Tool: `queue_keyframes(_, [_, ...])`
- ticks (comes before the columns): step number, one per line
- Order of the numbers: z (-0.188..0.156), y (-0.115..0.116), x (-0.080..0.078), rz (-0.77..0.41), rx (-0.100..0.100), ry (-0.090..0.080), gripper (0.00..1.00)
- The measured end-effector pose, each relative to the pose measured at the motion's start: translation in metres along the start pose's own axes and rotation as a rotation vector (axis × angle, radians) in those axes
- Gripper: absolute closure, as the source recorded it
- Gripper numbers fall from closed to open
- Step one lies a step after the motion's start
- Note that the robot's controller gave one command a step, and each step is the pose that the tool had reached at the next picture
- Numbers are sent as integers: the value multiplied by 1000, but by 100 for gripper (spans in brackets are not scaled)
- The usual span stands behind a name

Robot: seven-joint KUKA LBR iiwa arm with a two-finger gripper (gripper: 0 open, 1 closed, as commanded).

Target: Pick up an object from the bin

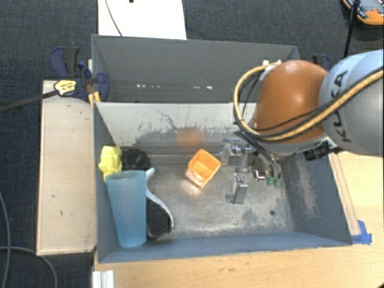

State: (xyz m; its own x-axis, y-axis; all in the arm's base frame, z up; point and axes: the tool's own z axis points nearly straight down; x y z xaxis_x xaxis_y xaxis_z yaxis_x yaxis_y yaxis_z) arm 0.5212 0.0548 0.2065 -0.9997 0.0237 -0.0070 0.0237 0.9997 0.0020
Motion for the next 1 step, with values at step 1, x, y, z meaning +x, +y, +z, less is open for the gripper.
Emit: queue_keyframes(1, [39,14,-10,9,1,2,0])
